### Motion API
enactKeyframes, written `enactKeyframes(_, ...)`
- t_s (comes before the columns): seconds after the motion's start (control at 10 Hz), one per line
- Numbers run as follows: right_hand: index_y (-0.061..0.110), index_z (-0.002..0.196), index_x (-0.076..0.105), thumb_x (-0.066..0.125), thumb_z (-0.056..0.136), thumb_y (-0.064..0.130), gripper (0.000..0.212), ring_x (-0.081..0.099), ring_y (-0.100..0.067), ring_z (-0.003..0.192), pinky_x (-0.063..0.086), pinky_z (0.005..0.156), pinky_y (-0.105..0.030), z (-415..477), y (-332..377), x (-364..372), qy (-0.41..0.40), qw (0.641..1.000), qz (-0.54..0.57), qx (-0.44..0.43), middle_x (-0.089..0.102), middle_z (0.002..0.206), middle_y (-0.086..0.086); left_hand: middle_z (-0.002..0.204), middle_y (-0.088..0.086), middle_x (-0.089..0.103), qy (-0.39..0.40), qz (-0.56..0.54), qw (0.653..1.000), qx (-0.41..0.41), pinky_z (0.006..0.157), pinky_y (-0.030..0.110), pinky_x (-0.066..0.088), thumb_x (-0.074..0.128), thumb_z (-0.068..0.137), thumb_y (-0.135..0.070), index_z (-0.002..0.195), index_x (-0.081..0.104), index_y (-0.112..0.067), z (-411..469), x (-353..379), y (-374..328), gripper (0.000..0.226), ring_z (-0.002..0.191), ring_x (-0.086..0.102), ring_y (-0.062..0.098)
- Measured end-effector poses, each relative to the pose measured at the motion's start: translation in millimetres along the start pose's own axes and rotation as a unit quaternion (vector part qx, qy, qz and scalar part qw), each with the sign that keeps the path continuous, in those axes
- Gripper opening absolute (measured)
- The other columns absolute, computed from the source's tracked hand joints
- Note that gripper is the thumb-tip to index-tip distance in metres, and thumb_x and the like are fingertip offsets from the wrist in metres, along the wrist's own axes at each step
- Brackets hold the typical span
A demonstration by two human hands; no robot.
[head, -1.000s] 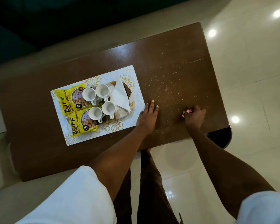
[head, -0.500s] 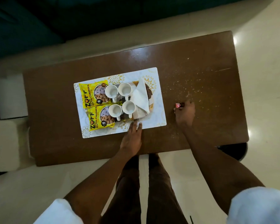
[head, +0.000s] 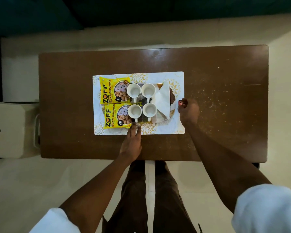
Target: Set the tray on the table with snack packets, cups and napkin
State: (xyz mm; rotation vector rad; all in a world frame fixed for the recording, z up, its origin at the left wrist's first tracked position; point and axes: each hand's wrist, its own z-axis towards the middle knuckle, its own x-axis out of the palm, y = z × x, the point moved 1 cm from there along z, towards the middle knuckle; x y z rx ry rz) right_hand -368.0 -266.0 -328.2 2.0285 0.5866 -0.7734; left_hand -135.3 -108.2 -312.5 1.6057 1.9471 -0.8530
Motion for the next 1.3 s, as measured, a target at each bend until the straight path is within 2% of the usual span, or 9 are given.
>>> enactKeyframes(0.1,0.007,0.129,0.066,0.073,0.095,0.011,0.035,0.069,-0.028,0.108,0.06,0.093,-0.042,-0.4,-1.0,-0.4,-0.008,1.0,0.004,0.023,0.071,0.122,-0.012,0.174,0.013,0.0,0.002,0.001,1.0,0.001,0.122,0.043,0.043,0.062,0.101,-0.023,0.167,0.01,-0.013,-0.2,0.5,1.5,0.085,0.162,0.01,0.035)
enactKeyframes(0.5,0.011,0.135,0.07,0.066,0.099,0.008,0.036,0.067,-0.027,0.111,0.055,0.092,-0.033,-5.2,-5.6,-2.4,-0.016,0.999,-0.045,0.006,0.065,0.129,-0.012,0.174,0.014,0.0,0.009,0.0,1.0,-0.002,0.123,0.043,0.041,0.062,0.101,-0.023,0.168,0.006,-0.014,-0.8,-2.3,0.4,0.088,0.163,0.009,0.035)
enactKeyframes(0.7,0.011,0.135,0.069,0.064,0.099,0.005,0.037,0.067,-0.026,0.112,0.058,0.097,-0.036,-6.2,-4.2,-1.8,-0.016,0.999,-0.039,0.014,0.065,0.131,-0.012,0.175,0.012,-0.002,0.015,0.004,1.0,-0.001,0.119,0.044,0.046,0.062,0.101,-0.023,0.168,0.006,-0.015,-0.9,-4.8,0.7,0.088,0.163,0.008,0.035)
enactKeyframes(0.9,0.009,0.133,0.07,0.065,0.098,0.004,0.036,0.068,-0.026,0.112,0.053,0.09,-0.029,-4.5,-6.9,-1.2,-0.018,0.999,-0.021,0.023,0.067,0.13,-0.012,0.175,0.011,-0.003,0.009,0.005,1.0,-0.003,0.118,0.044,0.047,0.063,0.101,-0.023,0.168,0.006,-0.016,-1.4,-5.5,0.2,0.088,0.163,0.007,0.034)
enactKeyframes(1.0,0.01,0.136,0.069,0.066,0.098,0.008,0.038,0.069,-0.027,0.114,0.057,0.095,-0.032,-10.8,-7.4,-4.4,-0.013,0.999,-0.014,0.03,0.068,0.13,-0.012,0.175,0.01,-0.001,0.008,0.005,1.0,0.001,0.118,0.043,0.048,0.062,0.101,-0.023,0.168,0.008,-0.015,-3.3,-7.7,-0.3,0.086,0.162,0.009,0.034)
enactKeyframes(1.2,0.018,0.141,0.064,0.061,0.103,0.023,0.038,0.068,-0.028,0.118,0.06,0.096,-0.048,-23.6,-7.5,-19.8,0.011,0.998,-0.02,0.057,0.067,0.135,-0.007,0.175,0.009,0.001,-0.001,-0.026,0.999,-0.023,0.122,0.041,0.042,0.061,0.102,-0.029,0.168,0.008,-0.013,-8.9,-19.4,-1.9,0.086,0.162,0.012,0.032)
enactKeyframes(1.3,0.014,0.139,0.064,0.062,0.103,0.032,0.04,0.068,-0.032,0.118,0.059,0.098,-0.048,-43.1,-3.1,-27.8,0.046,0.997,-0.033,0.053,0.068,0.134,-0.01,0.176,0.007,0.002,0.013,-0.032,0.999,-0.028,0.124,0.042,0.039,0.059,0.102,-0.028,0.168,0.006,-0.013,-15.4,-27.1,-1.6,0.086,0.161,0.013,0.031)
